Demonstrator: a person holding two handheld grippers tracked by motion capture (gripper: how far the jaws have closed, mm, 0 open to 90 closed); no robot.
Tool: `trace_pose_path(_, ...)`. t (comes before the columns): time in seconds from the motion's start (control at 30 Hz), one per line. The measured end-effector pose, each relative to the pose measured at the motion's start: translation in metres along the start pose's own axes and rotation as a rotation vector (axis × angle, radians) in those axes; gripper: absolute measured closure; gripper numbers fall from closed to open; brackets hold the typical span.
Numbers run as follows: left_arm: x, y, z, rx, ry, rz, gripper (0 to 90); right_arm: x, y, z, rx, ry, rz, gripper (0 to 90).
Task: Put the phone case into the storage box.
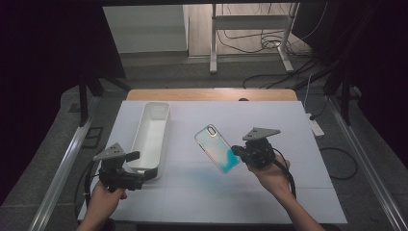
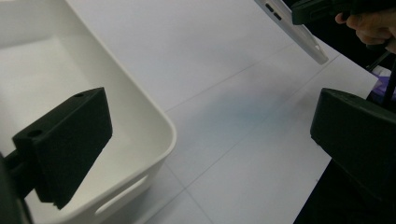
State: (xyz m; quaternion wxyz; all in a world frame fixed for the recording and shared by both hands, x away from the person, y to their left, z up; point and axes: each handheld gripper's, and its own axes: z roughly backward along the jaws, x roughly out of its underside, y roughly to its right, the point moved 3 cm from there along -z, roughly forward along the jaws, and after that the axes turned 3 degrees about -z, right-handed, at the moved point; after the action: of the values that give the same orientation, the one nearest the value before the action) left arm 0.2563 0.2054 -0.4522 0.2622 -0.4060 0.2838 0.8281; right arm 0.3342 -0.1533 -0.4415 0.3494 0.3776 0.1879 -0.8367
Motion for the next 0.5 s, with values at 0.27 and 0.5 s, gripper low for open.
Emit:
trace_pose_path(0.27,-0.013,0.007,-0.019,0.041,0.002,-0.011,0.0,0.002,-0.001,0.003,0.007,0.001,0.005,88.0)
trace_pose_path(0.5,-0.022,0.015,-0.036,0.091,0.011,-0.009,0.0,0.004,-0.004,0.008,0.010,0.006,0.011,88.0)
